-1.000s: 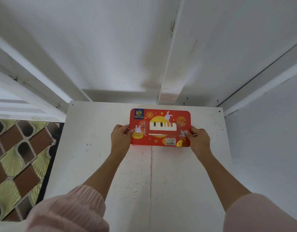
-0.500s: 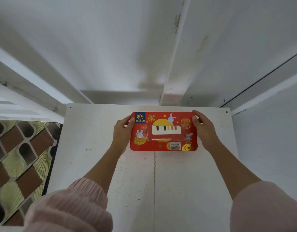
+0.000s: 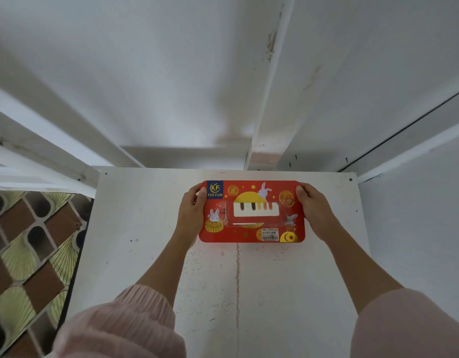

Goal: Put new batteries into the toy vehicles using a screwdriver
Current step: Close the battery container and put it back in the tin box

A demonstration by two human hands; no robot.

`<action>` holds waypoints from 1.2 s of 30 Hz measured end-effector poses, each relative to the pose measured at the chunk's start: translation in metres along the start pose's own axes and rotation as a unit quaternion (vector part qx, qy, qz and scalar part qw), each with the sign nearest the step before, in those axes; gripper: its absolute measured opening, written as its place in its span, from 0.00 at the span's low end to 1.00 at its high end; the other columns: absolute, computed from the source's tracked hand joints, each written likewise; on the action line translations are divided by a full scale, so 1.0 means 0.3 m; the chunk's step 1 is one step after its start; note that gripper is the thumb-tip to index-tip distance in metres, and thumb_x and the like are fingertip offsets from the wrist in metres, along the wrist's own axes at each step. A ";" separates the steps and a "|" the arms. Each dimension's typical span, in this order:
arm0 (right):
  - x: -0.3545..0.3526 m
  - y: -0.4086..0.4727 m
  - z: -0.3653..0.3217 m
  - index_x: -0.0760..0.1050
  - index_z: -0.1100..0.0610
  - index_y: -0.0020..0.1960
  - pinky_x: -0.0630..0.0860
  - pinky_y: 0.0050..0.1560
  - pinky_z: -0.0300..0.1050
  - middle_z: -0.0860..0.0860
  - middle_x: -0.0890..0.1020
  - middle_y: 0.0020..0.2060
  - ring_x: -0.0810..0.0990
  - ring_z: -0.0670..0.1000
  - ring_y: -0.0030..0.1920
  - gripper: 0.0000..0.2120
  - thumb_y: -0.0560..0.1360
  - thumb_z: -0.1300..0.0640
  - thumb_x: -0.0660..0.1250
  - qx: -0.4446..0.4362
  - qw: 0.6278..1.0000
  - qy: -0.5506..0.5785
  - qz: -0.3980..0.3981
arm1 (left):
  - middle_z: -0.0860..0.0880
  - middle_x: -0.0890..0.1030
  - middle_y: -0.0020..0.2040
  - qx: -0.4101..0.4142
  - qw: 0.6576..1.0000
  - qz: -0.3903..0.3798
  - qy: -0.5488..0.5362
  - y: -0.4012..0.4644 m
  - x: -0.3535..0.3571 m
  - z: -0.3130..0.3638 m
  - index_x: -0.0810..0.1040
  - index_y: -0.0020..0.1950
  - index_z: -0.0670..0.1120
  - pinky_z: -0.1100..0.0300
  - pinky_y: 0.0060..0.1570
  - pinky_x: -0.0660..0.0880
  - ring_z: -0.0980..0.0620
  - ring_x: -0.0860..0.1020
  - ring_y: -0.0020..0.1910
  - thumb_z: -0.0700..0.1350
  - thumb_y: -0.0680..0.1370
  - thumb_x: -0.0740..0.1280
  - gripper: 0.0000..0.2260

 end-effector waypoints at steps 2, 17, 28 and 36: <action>-0.005 0.006 0.003 0.69 0.59 0.63 0.76 0.53 0.49 0.56 0.78 0.56 0.78 0.54 0.53 0.15 0.81 0.53 0.53 0.002 1.000 -0.010 0.017 | 0.48 0.79 0.55 0.001 1.000 0.005 0.006 0.004 -0.007 -0.002 0.70 0.62 0.50 0.68 0.33 0.77 0.53 0.81 0.44 0.50 0.82 0.57 0.11; -0.016 -0.024 -0.006 0.66 0.57 0.66 0.71 0.41 0.36 0.57 0.71 0.59 0.73 0.49 0.52 0.15 0.80 0.55 0.57 -0.049 0.993 -0.080 0.072 | 0.47 0.73 0.60 0.051 0.992 0.047 0.101 -0.005 -0.037 0.045 0.69 0.68 0.48 0.67 0.39 0.75 0.50 0.77 0.53 0.46 0.81 0.61 0.15; 0.028 -0.145 0.123 0.55 0.48 0.74 0.77 0.42 0.34 0.52 0.78 0.55 0.81 0.49 0.48 0.24 0.80 0.49 0.55 -0.057 0.994 -0.090 -0.001 | 0.48 0.67 0.56 0.080 0.982 0.018 0.168 -0.143 -0.028 -0.012 0.57 0.76 0.56 0.76 0.33 0.73 0.53 0.73 0.53 0.47 0.81 0.62 0.25; 0.028 -0.163 0.126 0.54 0.48 0.74 0.79 0.48 0.44 0.55 0.76 0.56 0.79 0.52 0.51 0.24 0.80 0.51 0.55 -0.038 0.996 -0.075 0.004 | 0.48 0.68 0.57 0.081 0.981 0.011 0.178 -0.143 -0.033 -0.016 0.57 0.76 0.56 0.75 0.33 0.72 0.52 0.73 0.53 0.47 0.81 0.61 0.25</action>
Point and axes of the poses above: each hand's wrist, its own y-axis towards the middle knuckle, its own x-axis out of the palm, z = x × y, the point moved 10 cm from there along y, towards the middle knuckle
